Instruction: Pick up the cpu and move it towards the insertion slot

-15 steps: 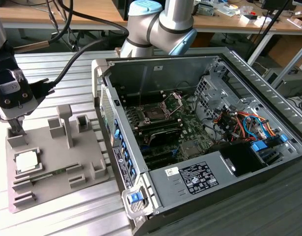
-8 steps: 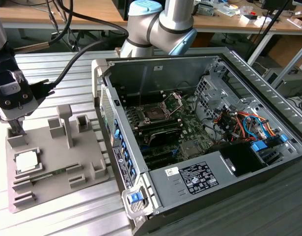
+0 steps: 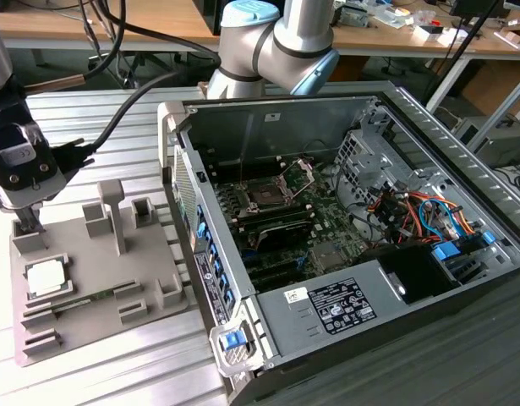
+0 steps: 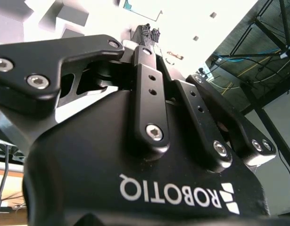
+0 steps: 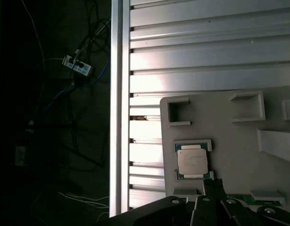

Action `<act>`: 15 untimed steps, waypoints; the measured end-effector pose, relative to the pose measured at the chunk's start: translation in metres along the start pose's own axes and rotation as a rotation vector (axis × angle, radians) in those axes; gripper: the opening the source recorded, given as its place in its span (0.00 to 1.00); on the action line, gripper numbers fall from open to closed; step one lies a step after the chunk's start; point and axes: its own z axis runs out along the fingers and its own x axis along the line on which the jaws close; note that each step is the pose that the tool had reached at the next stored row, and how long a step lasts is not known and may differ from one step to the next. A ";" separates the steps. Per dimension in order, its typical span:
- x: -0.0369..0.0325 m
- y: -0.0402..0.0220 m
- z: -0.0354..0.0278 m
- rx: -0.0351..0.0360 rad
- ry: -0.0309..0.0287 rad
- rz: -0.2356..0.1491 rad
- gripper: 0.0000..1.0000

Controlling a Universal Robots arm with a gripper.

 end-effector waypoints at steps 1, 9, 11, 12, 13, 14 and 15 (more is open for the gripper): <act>0.0000 0.0000 0.0002 0.0000 0.0000 0.000 0.11; 0.0001 -0.0001 0.0035 0.0000 0.0000 0.000 0.11; 0.0003 -0.0002 0.0043 0.0000 0.0000 0.000 0.11; 0.0003 -0.0002 0.0046 0.0000 0.0000 0.000 0.11; 0.0004 -0.0002 0.0051 0.0000 0.0000 0.000 0.11; 0.0004 -0.0002 0.0054 0.0000 0.0000 0.000 0.11; 0.0004 -0.0003 0.0061 0.0000 0.0000 0.000 0.11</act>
